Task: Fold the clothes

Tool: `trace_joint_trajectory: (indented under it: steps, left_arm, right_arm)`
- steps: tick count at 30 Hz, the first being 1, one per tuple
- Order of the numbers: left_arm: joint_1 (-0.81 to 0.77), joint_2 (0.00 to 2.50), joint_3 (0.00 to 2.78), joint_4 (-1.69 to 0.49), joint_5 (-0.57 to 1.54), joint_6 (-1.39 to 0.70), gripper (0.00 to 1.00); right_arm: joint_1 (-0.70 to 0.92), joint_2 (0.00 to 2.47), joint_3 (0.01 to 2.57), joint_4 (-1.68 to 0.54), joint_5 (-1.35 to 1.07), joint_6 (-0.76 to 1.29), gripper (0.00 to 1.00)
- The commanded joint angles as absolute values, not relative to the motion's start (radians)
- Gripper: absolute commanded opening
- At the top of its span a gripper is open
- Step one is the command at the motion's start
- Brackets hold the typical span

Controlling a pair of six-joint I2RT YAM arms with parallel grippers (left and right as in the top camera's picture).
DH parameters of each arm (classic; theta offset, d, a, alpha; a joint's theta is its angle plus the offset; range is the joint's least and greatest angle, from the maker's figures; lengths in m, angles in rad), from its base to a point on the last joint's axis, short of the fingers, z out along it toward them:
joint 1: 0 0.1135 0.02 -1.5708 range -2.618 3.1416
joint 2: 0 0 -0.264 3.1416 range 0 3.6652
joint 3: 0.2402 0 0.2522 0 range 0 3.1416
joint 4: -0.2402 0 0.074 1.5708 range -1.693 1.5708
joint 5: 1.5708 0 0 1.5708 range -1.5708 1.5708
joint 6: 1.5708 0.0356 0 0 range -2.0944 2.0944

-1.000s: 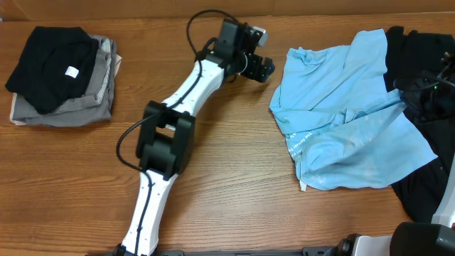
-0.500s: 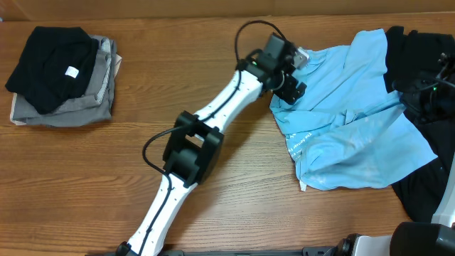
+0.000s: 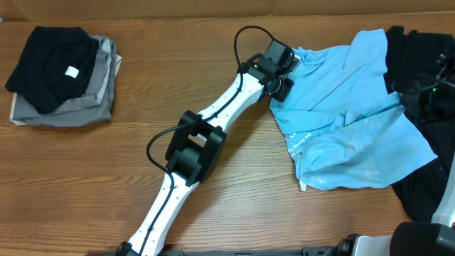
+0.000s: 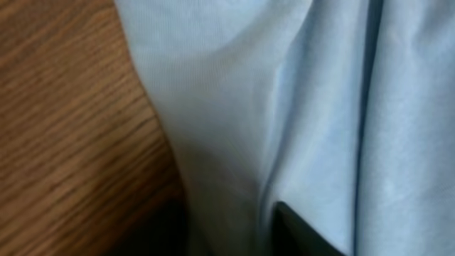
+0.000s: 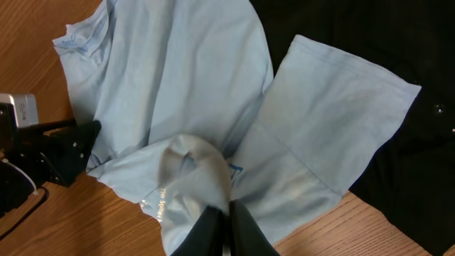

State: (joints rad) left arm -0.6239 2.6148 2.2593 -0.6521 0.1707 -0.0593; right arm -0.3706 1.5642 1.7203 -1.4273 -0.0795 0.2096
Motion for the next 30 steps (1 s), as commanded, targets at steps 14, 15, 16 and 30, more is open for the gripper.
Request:
trace_joint_trajectory:
  steps: [14, 15, 16, 30]
  left_arm:
    - [-0.519, 2.506, 2.535, -1.034, 0.112, -0.112, 0.04]
    - [-0.505, 2.495, 2.558, -1.066, 0.109, -0.112, 0.04]
    - [-0.487, 2.482, 2.584, -1.103, 0.104, -0.113, 0.04]
    - [-0.214, 2.251, 2.637, -1.397, 0.101, -0.112, 0.04]
  right_arm:
    - [-0.369, 1.566, 1.732, -1.430, -0.141, 0.208, 0.05]
    - [-0.369, 1.566, 1.732, -1.431, -0.142, 0.208, 0.05]
    - [-0.369, 1.566, 1.732, -1.434, -0.146, 0.208, 0.04]
    - [-0.368, 1.554, 1.737, -1.433, -0.242, 0.141, 0.04]
